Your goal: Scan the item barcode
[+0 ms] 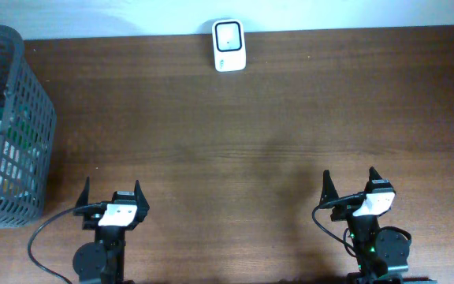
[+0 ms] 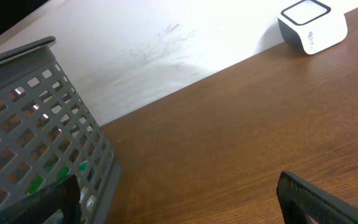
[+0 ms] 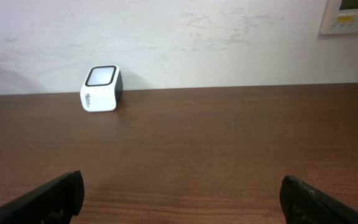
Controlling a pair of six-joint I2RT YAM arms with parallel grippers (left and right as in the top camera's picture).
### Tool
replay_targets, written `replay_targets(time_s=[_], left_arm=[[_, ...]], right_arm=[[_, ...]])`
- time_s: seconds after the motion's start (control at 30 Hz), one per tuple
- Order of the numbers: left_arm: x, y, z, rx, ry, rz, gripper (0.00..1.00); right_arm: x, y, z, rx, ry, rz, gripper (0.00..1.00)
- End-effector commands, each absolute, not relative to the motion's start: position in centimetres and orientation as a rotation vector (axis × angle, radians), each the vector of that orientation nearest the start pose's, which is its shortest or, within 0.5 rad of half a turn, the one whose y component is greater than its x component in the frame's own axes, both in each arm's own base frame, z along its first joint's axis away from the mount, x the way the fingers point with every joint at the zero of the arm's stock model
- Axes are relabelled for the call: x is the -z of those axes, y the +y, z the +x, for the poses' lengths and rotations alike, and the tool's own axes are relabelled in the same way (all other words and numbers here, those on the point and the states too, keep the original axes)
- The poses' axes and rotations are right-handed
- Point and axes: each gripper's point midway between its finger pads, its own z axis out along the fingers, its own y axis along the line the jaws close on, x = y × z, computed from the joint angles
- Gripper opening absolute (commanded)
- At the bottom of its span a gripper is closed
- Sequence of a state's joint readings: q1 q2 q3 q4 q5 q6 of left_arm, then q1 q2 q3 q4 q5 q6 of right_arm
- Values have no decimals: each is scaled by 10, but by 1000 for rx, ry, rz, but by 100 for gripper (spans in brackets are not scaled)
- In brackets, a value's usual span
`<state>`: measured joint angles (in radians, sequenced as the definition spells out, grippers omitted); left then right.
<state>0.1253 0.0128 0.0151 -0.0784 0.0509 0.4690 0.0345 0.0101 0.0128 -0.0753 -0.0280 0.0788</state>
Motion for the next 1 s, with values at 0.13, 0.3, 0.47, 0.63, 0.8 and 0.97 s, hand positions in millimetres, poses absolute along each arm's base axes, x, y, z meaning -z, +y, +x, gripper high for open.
replay_targets(time_s=[0.13,0.3,0.47,0.63,0.8,0.97], left_arm=[[-157,23,245,-403,1634,307,99],[-157,23,245,-403,1634,307,99],[-157,23,245,-447,1629,357,99],[-157,17,245,-417,1621,374,99],[-190,0,244,-167,1592,260,99],[-256,-11,281,-56,1718,328,99]], right_arm=[[-156,14,246,-112,1647,19,98],[-156,14,246,-112,1648,19,98],[-156,14,246,-112,1648,19,98],[-156,14,246,-112,1648,19,98],[-156,14,246,-112,1648,19,98],[-156,14,246,-112,1648,19,98]])
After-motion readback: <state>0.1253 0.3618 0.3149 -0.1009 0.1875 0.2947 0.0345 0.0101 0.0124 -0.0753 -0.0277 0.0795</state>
